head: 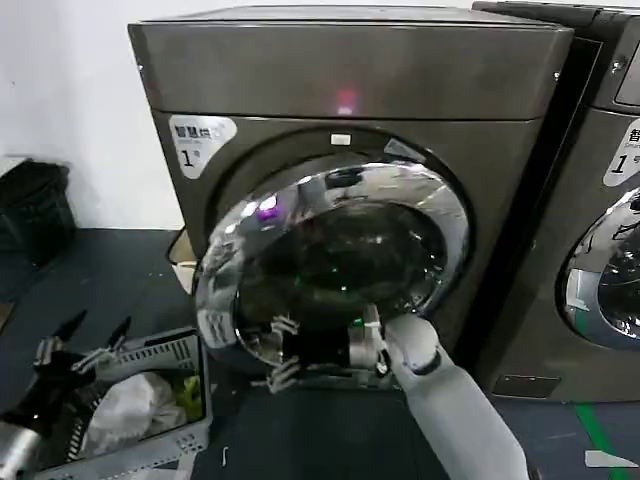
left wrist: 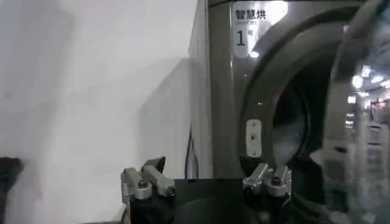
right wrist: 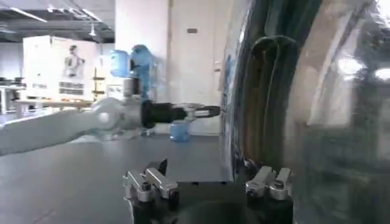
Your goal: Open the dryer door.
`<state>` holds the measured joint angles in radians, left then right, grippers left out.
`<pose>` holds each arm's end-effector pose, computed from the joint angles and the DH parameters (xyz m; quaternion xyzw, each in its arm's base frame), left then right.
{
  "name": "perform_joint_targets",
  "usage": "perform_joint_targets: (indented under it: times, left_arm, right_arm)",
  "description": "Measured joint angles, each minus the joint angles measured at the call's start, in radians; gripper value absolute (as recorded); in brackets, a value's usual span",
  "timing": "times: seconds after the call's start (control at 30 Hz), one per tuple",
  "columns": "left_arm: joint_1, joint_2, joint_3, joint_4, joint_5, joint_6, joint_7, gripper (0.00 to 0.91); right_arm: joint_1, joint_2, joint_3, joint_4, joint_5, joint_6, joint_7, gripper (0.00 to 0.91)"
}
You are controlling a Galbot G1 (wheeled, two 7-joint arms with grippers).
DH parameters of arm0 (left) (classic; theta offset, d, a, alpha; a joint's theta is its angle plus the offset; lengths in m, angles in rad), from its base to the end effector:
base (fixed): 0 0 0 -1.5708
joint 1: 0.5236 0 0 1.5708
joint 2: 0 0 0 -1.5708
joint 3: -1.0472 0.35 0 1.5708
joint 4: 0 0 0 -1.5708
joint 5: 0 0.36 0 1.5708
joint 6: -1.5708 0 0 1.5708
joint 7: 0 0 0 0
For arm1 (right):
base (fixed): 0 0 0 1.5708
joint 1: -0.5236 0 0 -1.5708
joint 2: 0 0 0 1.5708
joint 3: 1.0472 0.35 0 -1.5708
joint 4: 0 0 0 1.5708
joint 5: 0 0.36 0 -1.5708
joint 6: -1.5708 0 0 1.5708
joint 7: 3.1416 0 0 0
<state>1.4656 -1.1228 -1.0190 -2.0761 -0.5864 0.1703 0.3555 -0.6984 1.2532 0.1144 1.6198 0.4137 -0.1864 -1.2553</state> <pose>0.2152 0.2111 -0.1981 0.0910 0.9950 0.0141 0.0391 0.4332 0.0321 -0.2260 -0.7404 0.6715 -0.0190 0.0223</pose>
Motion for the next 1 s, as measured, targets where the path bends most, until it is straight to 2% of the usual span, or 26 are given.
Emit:
perform_joint_targets:
  times: [0.17, 0.47, 0.57, 0.67, 0.77, 1.0]
  left_arm:
    - [-0.055, 0.041, 0.048, 0.026, -0.030, 0.021, -0.019, 0.907]
    - [-0.217, 0.159, 0.213, 0.136, -0.153, -0.021, -0.010, 0.907]
    - [-0.270, 0.188, 0.280, 0.174, -0.154, -0.026, 0.011, 0.907]
    - [-0.322, 0.205, 0.352, 0.204, -0.181, -0.022, 0.016, 0.907]
    - [-0.377, 0.199, 0.429, 0.228, -0.176, -0.010, 0.024, 0.907]
    - [-0.490, 0.172, 0.579, 0.227, -0.163, 0.012, 0.066, 0.907]
  right_arm:
    - [-0.044, -0.024, 0.026, 0.034, 0.005, 0.002, -0.041, 0.907]
    - [-0.169, -0.079, 0.134, 0.139, 0.021, 0.028, -0.103, 0.907]
    - [-0.226, -0.105, 0.206, 0.182, 0.027, 0.036, -0.116, 0.907]
    - [-0.302, -0.131, 0.301, 0.223, 0.043, 0.075, -0.122, 0.907]
    - [-0.379, -0.147, 0.404, 0.257, 0.064, 0.091, -0.115, 0.907]
    - [-0.530, -0.132, 0.668, 0.299, 0.073, 0.113, -0.099, 0.907]
